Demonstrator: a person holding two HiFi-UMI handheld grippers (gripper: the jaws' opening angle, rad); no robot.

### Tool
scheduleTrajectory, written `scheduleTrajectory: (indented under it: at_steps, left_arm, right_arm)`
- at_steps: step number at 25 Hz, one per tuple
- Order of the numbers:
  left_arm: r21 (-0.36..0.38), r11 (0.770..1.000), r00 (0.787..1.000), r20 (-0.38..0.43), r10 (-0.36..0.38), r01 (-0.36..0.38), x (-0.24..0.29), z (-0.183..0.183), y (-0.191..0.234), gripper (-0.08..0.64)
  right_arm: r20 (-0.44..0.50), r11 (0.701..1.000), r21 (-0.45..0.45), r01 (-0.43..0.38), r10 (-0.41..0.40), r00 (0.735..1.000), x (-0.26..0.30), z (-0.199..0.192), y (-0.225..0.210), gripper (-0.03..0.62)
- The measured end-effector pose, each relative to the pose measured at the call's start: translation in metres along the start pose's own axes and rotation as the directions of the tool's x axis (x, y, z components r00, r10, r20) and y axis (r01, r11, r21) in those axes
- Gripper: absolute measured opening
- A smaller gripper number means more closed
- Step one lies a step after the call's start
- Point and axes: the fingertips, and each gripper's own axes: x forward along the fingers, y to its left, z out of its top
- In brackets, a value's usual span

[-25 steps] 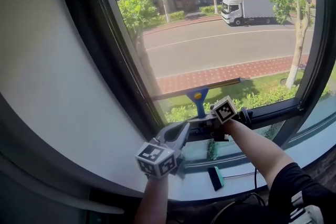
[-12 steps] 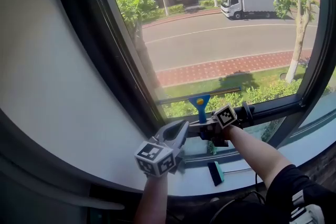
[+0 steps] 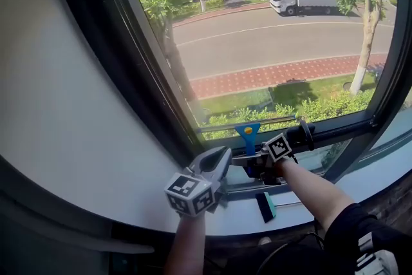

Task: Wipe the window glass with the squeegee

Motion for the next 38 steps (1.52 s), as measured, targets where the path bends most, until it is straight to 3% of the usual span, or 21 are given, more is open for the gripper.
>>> scheduleTrajectory:
  at_steps: [4, 7, 38]
  left_arm:
    - [-0.009, 1.0, 1.0, -0.004, 0.013, -0.013, -0.001, -0.009, 0.009, 0.002]
    - [-0.014, 1.0, 1.0, -0.007, 0.016, -0.016, -0.001, -0.012, 0.011, 0.003]
    - [-0.024, 0.999, 1.0, -0.017, 0.026, -0.027, -0.01, -0.017, 0.001, 0.003]
  right_arm:
    - [0.018, 0.994, 0.11, 0.01, -0.012, 1.0, -0.005, -0.017, -0.019, 0.006]
    - [0.027, 0.99, 0.139, 0.024, -0.028, 0.999, -0.01, -0.024, -0.027, 0.006]
    - [-0.026, 0.984, 0.159, 0.074, -0.071, 0.997, -0.01, -0.029, -0.034, 0.006]
